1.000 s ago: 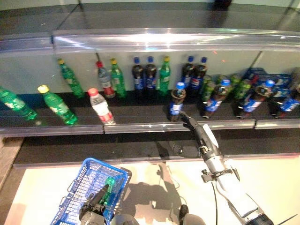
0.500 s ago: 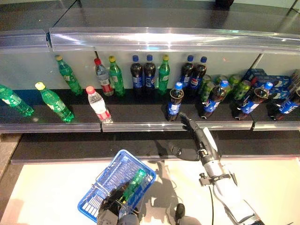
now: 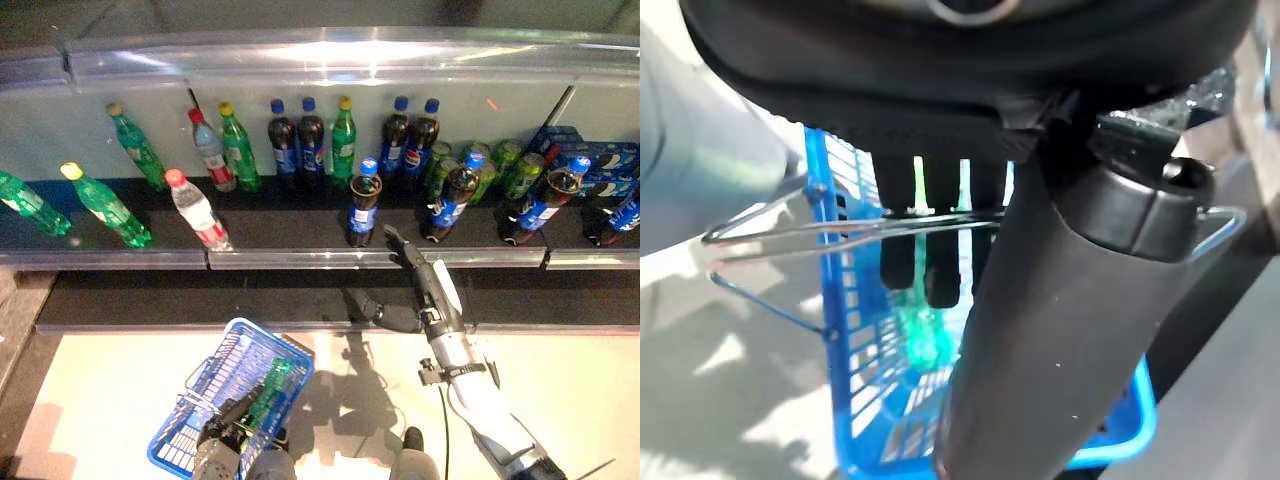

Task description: Pick up the drink and place into the basket.

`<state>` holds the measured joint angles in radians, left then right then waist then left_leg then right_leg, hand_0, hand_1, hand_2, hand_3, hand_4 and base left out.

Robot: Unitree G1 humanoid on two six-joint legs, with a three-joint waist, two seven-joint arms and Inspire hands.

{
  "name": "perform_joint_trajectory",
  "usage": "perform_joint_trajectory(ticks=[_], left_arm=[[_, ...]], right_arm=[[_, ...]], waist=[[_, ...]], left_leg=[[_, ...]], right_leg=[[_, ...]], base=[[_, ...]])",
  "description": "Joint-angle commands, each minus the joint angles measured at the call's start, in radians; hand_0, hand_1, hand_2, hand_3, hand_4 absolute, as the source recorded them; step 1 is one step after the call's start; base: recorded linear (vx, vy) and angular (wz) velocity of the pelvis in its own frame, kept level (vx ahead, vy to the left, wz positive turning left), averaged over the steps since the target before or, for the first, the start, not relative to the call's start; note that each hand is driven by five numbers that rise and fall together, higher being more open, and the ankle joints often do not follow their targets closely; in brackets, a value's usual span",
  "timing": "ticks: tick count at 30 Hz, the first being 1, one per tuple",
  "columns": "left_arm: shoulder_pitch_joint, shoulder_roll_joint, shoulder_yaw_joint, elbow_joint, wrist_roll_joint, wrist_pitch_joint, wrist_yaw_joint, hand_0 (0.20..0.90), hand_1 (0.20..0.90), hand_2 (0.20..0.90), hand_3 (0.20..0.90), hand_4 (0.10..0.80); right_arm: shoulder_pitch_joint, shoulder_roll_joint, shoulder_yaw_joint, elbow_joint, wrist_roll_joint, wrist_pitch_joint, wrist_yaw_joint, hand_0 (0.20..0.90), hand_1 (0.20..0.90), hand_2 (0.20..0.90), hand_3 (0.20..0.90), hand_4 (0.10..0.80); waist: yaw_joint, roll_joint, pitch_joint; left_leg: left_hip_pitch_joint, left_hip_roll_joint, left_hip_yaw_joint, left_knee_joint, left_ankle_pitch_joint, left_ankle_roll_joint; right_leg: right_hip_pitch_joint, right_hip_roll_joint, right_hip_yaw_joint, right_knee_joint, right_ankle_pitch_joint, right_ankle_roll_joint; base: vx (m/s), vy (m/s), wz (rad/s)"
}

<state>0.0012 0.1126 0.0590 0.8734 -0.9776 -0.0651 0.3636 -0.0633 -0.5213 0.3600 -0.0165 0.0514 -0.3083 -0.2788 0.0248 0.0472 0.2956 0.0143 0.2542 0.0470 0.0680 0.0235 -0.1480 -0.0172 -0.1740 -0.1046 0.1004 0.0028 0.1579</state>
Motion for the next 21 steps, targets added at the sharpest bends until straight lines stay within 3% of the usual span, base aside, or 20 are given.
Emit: perform_joint_trajectory(ticks=[1,4,8,21], left_arm=[[0.107,0.093,-0.042,-0.034,0.076,-0.048,0.02,0.3,0.3,0.3,0.2,0.1],[0.125,0.084,-0.04,-0.016,0.087,-0.041,0.0,0.3,0.3,0.3,0.2,0.1],[0.093,0.083,-0.042,0.022,0.121,-0.007,-0.01,0.3,0.3,0.3,0.2,0.1],[0.101,0.087,-0.007,0.146,0.191,-0.014,-0.06,0.3,0.3,0.3,0.2,0.1]], right_arm=[[-0.061,0.025,-0.092,-0.145,0.023,-0.094,-0.02,0.9,0.9,0.9,0.9,0.8],[-0.039,-0.013,-0.135,-0.168,0.033,-0.117,-0.03,0.9,0.9,0.9,0.9,0.8],[-0.035,-0.019,-0.161,-0.167,0.003,-0.139,-0.079,0.9,0.9,0.9,0.9,0.8],[-0.06,-0.005,-0.253,-0.149,-0.023,-0.127,-0.19,0.9,0.9,0.9,0.9,0.8]], waist=[[0.018,-0.071,-0.054],[0.005,-0.066,-0.075],[-0.011,-0.058,-0.094],[-0.014,-0.039,-0.172]], left_leg=[[-0.053,0.003,-0.018,0.069,0.028,0.015],[-0.052,0.014,0.022,0.04,0.057,0.008],[-0.059,0.024,0.07,0.019,0.09,-0.007],[0.036,0.015,0.088,-0.055,0.078,-0.012]], right_leg=[[0.011,-0.067,-0.017,-0.026,0.063,-0.012],[0.026,-0.05,-0.042,-0.045,0.057,-0.027],[0.052,-0.059,-0.074,-0.057,0.051,-0.027],[0.11,-0.08,-0.078,-0.089,0.047,-0.016]], base=[[0.006,-0.165,-0.02],[-0.001,-0.078,-0.04],[0.022,0.013,0.23],[0.081,0.037,0.06]])
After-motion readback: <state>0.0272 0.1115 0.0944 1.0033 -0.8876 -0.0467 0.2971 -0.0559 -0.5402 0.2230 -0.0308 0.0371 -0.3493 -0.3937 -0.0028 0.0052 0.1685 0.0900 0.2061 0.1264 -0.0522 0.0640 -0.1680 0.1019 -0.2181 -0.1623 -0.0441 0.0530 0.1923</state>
